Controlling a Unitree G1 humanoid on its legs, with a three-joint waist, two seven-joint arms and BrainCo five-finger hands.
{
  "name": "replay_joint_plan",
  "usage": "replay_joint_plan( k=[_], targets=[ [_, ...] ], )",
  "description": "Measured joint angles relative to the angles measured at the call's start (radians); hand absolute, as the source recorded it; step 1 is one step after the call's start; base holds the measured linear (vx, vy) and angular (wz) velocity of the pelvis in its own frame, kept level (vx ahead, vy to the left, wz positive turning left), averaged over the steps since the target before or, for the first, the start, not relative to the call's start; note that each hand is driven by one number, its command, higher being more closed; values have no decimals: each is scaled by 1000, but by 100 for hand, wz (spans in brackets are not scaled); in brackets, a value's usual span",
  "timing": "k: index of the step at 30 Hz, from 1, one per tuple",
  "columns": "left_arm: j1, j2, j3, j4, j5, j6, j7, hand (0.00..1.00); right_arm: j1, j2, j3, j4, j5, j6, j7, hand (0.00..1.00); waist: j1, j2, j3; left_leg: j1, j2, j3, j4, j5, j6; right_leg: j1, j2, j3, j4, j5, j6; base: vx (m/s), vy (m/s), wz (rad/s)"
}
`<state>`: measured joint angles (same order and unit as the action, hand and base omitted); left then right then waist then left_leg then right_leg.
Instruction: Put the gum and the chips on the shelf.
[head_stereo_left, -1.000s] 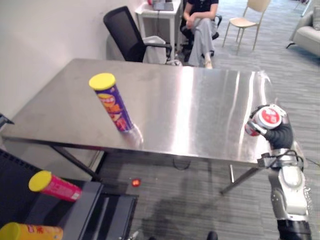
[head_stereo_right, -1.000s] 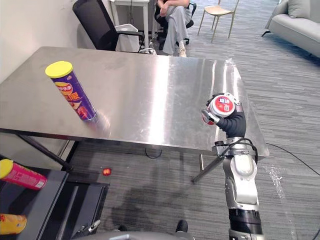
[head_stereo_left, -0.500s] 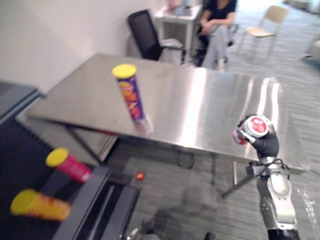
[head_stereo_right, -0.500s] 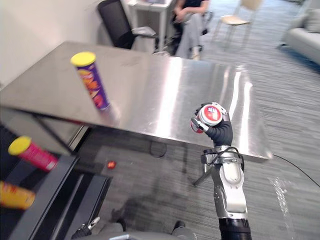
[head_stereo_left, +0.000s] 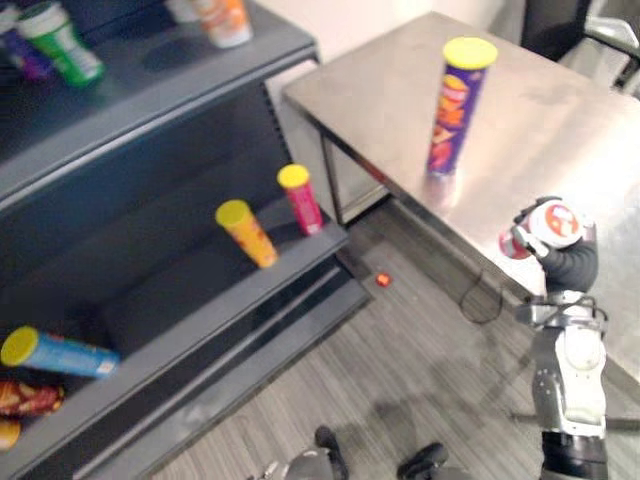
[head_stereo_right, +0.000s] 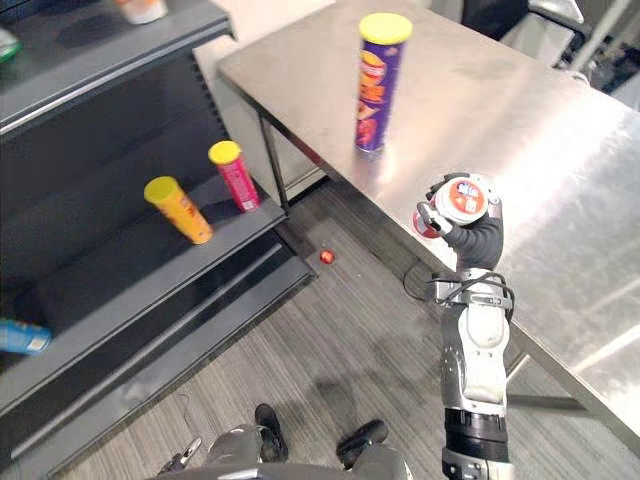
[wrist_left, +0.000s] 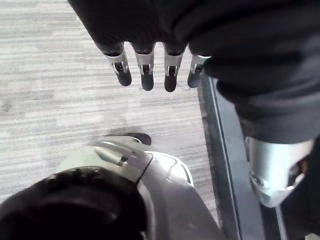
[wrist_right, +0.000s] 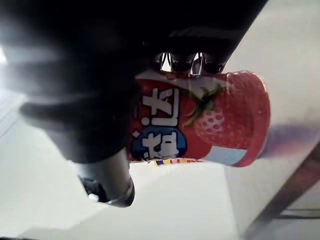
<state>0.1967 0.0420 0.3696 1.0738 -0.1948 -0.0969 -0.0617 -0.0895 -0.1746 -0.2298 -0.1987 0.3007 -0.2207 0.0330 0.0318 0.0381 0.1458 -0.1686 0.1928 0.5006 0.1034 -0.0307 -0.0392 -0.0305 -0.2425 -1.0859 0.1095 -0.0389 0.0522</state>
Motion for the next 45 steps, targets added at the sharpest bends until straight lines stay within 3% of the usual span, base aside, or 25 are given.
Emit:
replay_joint_plan(
  k=[3,9,13,23,26,29,30,31,32,33,34,37,40,43,45],
  targets=[
    [3,4,7,2,8,3,0,0,19,32,-1,-3,-15,-1,-1,100,0,-25,-10,16,-52,-15,-102,33,15,0,-20,-31,-6,31,6,-89,145,38],
    [-5,12,8,1,21,0,4,0,44,37,1,5,-28,0,-8,100,-2,-33,-14,33,-109,-24,-138,68,41,1,-80,-33,41,48,12,-13,93,13],
    [-2,24,10,3,20,-2,9,0,47,37,4,12,-65,8,-3,100,3,-41,-16,62,-129,-35,-189,88,53,13,-88,-33,47,49,14,4,28,9],
    [0,23,-1,-1,0,-3,-13,0,72,32,23,21,-90,11,1,100,13,-49,-15,56,-120,-48,-193,86,44,18,-65,-18,26,52,18,12,-12,1],
    [-7,25,-11,-11,-29,-8,-23,0,54,25,73,43,-101,12,9,100,15,-64,-6,7,-112,-80,-113,66,51,27,-68,-17,31,54,21,59,9,36],
    [-6,30,-21,-8,-40,-9,-23,0,31,17,136,60,-108,19,22,100,50,-72,-3,1,-113,-110,-77,22,59,48,-96,-4,74,58,27,27,49,33],
    [-4,31,-29,-9,-40,-9,-23,0,28,9,159,60,-113,22,27,100,56,-70,-2,7,-117,-129,-76,16,64,46,-125,24,139,58,23,46,128,55],
    [7,39,-60,-12,-43,-10,-22,0,29,-1,182,63,-128,28,42,100,53,-67,-1,23,-128,-161,-78,12,71,4,-179,168,280,63,-52,74,151,55],
    [8,45,-76,-11,-50,-10,-22,0,29,-10,193,65,-129,28,45,100,49,-61,2,34,-128,-183,-73,10,76,-43,-196,274,360,78,-96,116,157,78],
    [3,56,-103,-11,-67,-10,-21,0,32,-10,205,72,-135,28,58,100,45,-44,11,31,-112,-240,-58,7,82,-116,-136,524,412,8,-57,114,104,98],
    [-1,76,-109,-10,-69,-13,-18,0,35,-9,215,77,-136,30,69,100,33,-45,14,32,-108,-290,-60,8,84,-148,-46,701,383,-51,-22,101,76,108],
    [-1,91,-108,0,-68,-16,-5,0,47,-4,232,74,-136,31,81,100,6,-73,16,59,-167,-392,-59,2,86,-163,23,907,280,-78,1,108,22,120],
    [-5,88,-108,-1,-69,-26,1,0,75,-4,249,70,-132,32,91,100,0,-76,17,60,-209,-468,-29,-9,70,-175,38,997,245,-72,10,129,-32,113],
    [3,90,-83,2,-76,-25,9,0,91,-4,266,45,-120,32,108,100,6,-114,10,40,-233,-507,15,-52,49,-131,28,971,115,-42,65,118,-190,81],
    [6,70,-65,2,-77,-23,10,0,88,-1,268,42,-83,32,110,100,8,-90,4,17,-170,-479,26,-62,20,-109,68,919,65,-35,61,140,-272,38]
  ],
)
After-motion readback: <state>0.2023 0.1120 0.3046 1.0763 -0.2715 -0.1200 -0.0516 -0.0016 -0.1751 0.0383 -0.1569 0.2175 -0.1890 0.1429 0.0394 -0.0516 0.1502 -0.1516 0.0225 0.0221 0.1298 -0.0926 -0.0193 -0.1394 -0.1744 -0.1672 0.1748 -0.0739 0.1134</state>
